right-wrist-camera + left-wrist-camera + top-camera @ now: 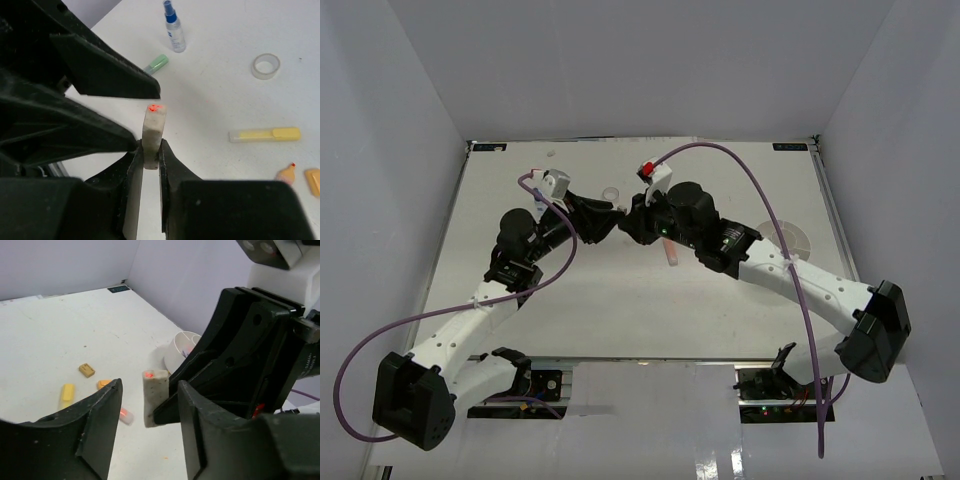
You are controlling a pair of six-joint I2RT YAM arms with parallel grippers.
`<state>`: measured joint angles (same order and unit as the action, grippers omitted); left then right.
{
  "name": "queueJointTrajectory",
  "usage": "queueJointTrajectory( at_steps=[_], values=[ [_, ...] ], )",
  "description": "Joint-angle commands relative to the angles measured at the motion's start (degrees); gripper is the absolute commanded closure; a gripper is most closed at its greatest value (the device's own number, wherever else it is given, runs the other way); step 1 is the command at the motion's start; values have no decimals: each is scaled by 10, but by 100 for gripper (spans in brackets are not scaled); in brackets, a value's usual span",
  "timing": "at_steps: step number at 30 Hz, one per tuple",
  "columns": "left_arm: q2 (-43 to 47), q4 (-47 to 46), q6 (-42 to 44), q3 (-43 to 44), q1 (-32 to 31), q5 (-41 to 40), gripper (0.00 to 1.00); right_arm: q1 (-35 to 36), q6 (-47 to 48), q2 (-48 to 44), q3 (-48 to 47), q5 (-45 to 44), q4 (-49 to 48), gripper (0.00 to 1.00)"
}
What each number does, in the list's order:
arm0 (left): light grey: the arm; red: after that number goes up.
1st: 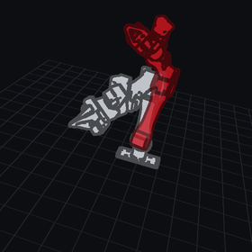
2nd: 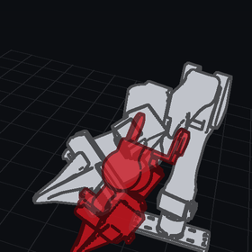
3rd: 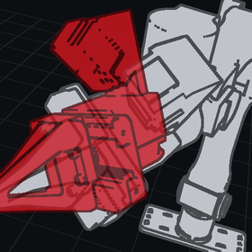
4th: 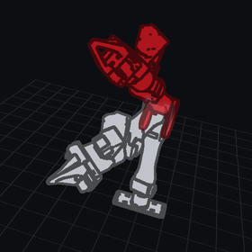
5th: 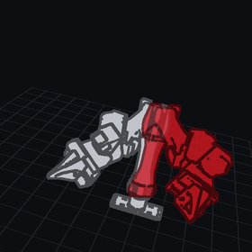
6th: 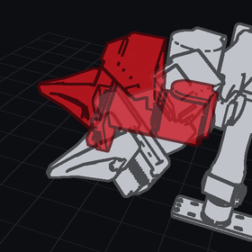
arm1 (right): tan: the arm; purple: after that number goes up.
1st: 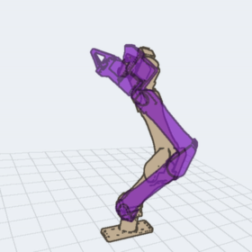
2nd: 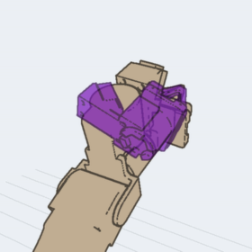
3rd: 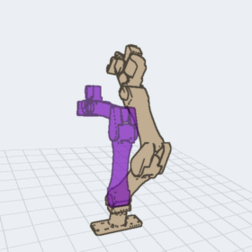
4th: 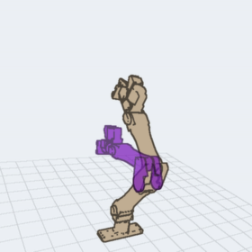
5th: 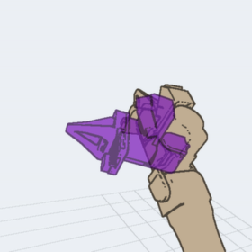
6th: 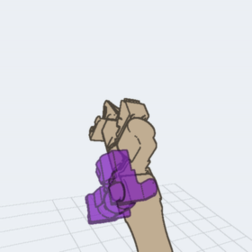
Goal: Sort the stationery into containers
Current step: Place the stationery in the storage box.
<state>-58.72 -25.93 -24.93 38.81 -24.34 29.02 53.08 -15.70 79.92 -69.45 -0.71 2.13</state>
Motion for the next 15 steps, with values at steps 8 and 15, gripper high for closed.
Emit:
queueJointTrajectory(
  at_steps=[8,15],
  values=[
    [-13,101,6,50,-3,-98,2,-55,18,-74,97,-151,61,92],
    [-53,221,46,92,10,-166,2,-220,25,-156,142,-198,149,92]
  ],
)
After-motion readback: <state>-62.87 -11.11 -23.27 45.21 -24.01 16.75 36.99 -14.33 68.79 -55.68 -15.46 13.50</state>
